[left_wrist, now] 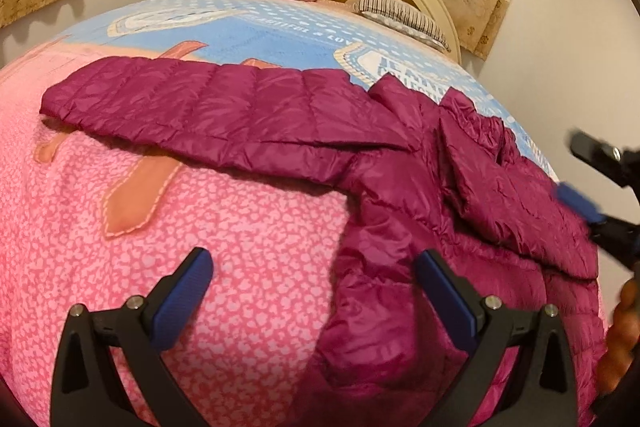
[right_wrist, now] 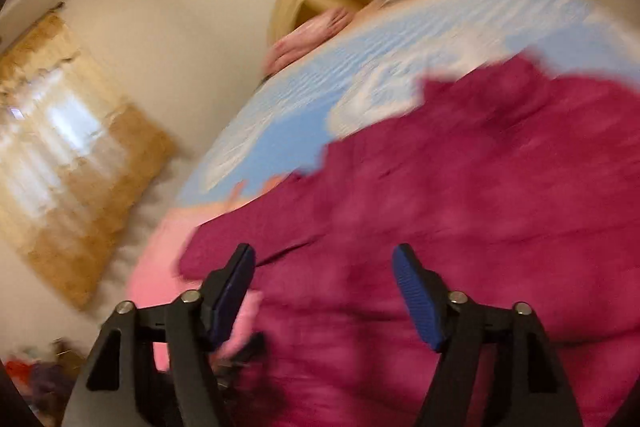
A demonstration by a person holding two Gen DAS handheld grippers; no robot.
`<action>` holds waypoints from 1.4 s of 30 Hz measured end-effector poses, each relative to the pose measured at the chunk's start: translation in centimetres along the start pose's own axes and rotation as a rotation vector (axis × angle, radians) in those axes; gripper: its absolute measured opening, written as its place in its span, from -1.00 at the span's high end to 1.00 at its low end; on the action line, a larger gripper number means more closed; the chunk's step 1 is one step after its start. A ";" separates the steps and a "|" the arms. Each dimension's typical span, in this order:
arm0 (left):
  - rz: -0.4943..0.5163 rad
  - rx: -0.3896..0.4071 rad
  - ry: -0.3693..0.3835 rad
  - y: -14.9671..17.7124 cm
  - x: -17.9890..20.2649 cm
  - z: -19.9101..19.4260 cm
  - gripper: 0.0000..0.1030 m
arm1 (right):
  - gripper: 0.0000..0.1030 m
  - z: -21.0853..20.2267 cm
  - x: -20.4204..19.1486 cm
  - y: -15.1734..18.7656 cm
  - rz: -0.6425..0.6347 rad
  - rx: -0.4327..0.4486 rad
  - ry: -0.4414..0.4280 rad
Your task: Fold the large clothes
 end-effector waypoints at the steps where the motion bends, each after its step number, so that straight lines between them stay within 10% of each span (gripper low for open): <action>1: 0.029 -0.009 0.000 -0.1 0.4 -0.1 -1.00 | -0.06 -1.4 1.5 -0.6 0.000 0.025 0.050; 6: 0.148 0.036 -0.021 -3.4 3.9 -1.5 -1.00 | 0.49 -9.8 13.6 -3.5 0.149 0.148 0.367; 12: 0.159 0.042 -0.040 -7.4 8.5 1.6 -1.00 | 0.52 -8.6 20.6 -2.6 0.297 0.096 0.417; 28: 0.190 -0.070 -0.196 -3.8 8.2 7.8 -1.00 | 0.51 -5.7 21.0 -6.0 0.186 0.107 0.540; 37: 0.170 -0.085 -0.169 -3.7 8.2 8.2 -1.00 | 0.51 -3.8 22.1 -4.7 0.172 0.041 0.626; 42: 0.041 -0.055 -0.017 -4.7 6.4 5.3 -1.00 | 0.51 -6.3 14.9 -3.2 0.146 0.122 0.470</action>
Point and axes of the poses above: each gripper's, at about its wrist camera, not at the fingertips, and z roughly the way its jaws point, x to its right, y to its underside, the point moved 8 cm from there along z, roughly the way its jaws point, and after that the axes turned 1 degree about z, right-handed, at the moved point
